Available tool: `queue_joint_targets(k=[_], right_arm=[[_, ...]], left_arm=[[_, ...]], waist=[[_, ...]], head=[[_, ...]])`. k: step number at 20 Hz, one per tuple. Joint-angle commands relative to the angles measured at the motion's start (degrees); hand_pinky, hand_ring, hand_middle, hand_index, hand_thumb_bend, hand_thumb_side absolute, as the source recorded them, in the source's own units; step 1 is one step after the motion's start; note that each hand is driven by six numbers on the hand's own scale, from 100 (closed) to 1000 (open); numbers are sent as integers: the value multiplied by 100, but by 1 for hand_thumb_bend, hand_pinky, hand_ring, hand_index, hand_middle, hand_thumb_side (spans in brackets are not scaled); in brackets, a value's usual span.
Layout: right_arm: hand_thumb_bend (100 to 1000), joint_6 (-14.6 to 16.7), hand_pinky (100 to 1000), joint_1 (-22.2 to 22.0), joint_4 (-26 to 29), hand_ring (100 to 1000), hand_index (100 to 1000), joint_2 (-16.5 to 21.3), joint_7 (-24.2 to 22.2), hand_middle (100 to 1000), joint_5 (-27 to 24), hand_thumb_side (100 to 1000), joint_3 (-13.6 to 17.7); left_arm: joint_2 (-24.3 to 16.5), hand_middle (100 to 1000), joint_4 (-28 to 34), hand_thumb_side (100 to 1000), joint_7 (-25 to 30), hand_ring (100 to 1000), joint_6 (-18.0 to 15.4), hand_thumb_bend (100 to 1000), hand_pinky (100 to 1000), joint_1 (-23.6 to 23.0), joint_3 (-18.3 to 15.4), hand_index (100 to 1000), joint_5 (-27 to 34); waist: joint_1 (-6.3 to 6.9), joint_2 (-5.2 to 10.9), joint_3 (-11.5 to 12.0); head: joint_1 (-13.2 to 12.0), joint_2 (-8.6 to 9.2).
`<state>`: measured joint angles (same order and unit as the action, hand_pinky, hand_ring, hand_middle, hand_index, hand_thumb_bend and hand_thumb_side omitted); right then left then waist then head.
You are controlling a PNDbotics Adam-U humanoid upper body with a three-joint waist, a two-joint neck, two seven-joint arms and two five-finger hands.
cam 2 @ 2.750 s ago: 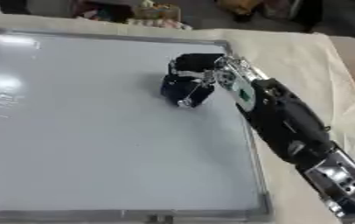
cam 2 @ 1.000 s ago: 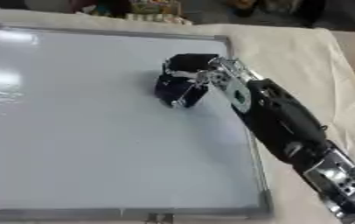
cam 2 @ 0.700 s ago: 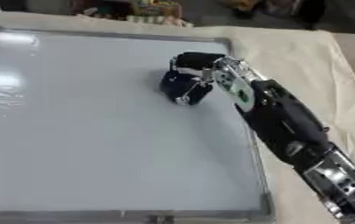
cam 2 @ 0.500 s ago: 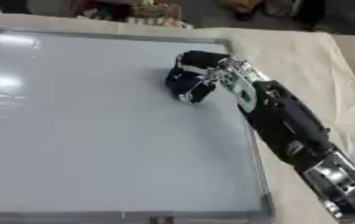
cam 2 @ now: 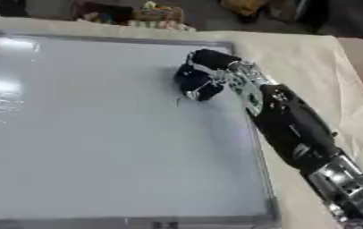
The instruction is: Wipe the whiteboard clean with a brush.
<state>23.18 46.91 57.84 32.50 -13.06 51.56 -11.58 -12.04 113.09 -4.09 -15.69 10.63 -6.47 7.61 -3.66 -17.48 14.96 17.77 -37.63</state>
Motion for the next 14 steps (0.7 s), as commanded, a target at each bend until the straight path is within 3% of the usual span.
queue_joint_targets(k=[1, 10, 14], right_arm=[[100, -28, 438, -127, -453, 415, 240, 94, 99, 158, 490, 100, -49], [100, 99, 451, -169, -236, 414, 307, 98, 13, 174, 356, 100, -172], [100, 192, 450, -169, -188, 417, 320, 105, -292, 178, 206, 100, -214]], left_arm=[[-63, 434, 101, 905, 15, 424, -27, 100, 372, 56, -8, 488, -6], [-67, 434, 100, 906, 20, 424, -19, 100, 373, 65, -7, 488, 8], [-70, 434, 98, 905, 24, 424, -20, 100, 374, 63, -8, 488, 11]], waist=[[49, 7, -10], [45, 19, -21], [40, 27, -23]], head=[[5, 69], [-3, 75], [-3, 66]])
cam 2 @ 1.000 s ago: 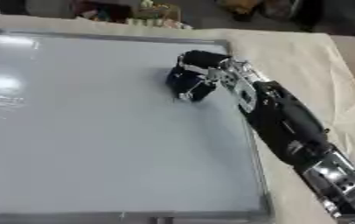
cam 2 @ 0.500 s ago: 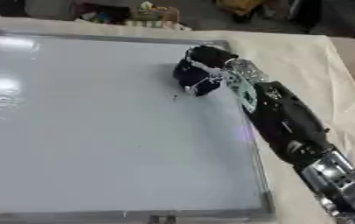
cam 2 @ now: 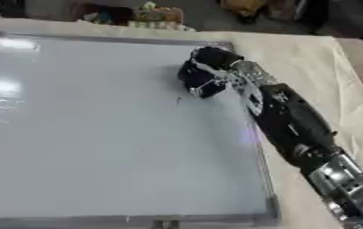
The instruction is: Wipe the whiteboard clean with a brush.
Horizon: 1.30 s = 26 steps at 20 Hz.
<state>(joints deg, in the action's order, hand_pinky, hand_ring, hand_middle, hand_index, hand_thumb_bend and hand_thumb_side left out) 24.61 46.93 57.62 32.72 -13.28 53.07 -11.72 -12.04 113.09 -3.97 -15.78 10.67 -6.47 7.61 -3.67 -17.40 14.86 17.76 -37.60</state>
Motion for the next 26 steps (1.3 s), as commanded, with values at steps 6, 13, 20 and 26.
queue_joint_targets(k=[6, 13, 20, 26], right_arm=[[100, 119, 456, -120, -175, 427, 357, 95, -1032, 199, -414, 100, -182], [100, 39, 461, -59, -289, 428, 364, 28, -1590, 197, -685, 100, -119], [100, -24, 459, -107, -85, 422, 367, -12, -1815, 193, -919, 100, -163], [100, -26, 457, -141, 185, 417, 367, -6, -1959, 189, -1100, 100, -270]], left_arm=[[-71, 434, 96, 903, 3, 423, -9, 100, 373, 57, -9, 488, 9], [-53, 434, 95, 903, 9, 422, -21, 100, 373, 54, -5, 488, 5], [-43, 434, 91, 903, 12, 422, -21, 100, 373, 58, -6, 488, -2], [-48, 435, 90, 904, 7, 422, -16, 100, 374, 58, -11, 489, 6]], waist=[[40, 30, -6], [69, -2, 26], [76, -7, 1], [71, 12, -11]], head=[[-3, 71], [18, 78], [19, 113], [23, 74]])
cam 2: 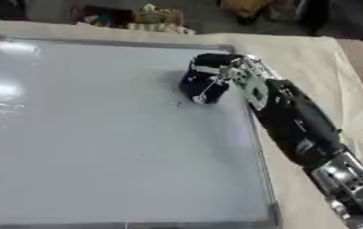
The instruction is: Wipe the whiteboard clean with a brush.
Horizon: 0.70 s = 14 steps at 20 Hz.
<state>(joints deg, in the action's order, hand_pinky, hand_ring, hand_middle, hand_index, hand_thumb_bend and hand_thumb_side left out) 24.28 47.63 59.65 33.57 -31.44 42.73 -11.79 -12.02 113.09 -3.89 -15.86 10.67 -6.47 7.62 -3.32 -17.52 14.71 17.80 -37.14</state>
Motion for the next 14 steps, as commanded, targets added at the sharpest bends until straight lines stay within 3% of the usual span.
queue_joint_targets(k=[1, 14], right_arm=[[100, 17, 457, -215, 44, 417, 367, -84, -158, 188, -98, 100, -295], [100, -37, 454, -403, 614, 415, 368, -129, -190, 187, -177, 100, -625]], left_arm=[[-50, 435, 89, 904, -2, 422, -5, 100, 374, 59, -12, 489, 6], [-50, 435, 95, 904, -2, 422, 12, 100, 375, 73, -12, 489, 20]], waist=[[31, 28, 0], [30, 38, -22]], head=[[20, 27], [18, -18]])
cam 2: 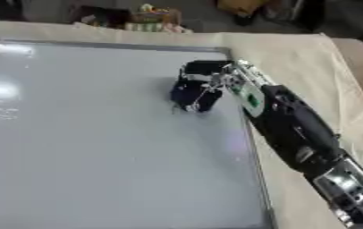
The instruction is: Wipe the whiteboard clean with a brush.
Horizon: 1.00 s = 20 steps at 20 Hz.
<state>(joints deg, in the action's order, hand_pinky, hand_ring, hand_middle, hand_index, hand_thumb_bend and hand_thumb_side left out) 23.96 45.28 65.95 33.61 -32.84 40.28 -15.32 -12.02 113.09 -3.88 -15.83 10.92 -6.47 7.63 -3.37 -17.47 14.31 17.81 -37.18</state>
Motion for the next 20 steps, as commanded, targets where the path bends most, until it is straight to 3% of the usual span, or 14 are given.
queue_joint_targets(k=[1, 11, 20], right_arm=[[100, -2, 454, -181, 16, 414, 368, -138, -41, 186, 78, 100, -284], [100, 109, 453, -229, 367, 413, 369, -96, -3, 186, 69, 100, -460], [100, 59, 452, -318, 625, 411, 369, -72, -372, 185, -239, 100, -609]], left_arm=[[-50, 435, 95, 904, -3, 422, 8, 100, 375, 48, -12, 489, 20], [-54, 435, 92, 906, -6, 421, 20, 100, 376, 51, -21, 490, 19], [-68, 436, 96, 904, -22, 421, 36, 100, 377, 67, -22, 491, 42]], waist=[[36, 32, 17], [16, 42, -9], [3, 85, -18]], head=[[17, -18], [8, -39], [11, -64]])
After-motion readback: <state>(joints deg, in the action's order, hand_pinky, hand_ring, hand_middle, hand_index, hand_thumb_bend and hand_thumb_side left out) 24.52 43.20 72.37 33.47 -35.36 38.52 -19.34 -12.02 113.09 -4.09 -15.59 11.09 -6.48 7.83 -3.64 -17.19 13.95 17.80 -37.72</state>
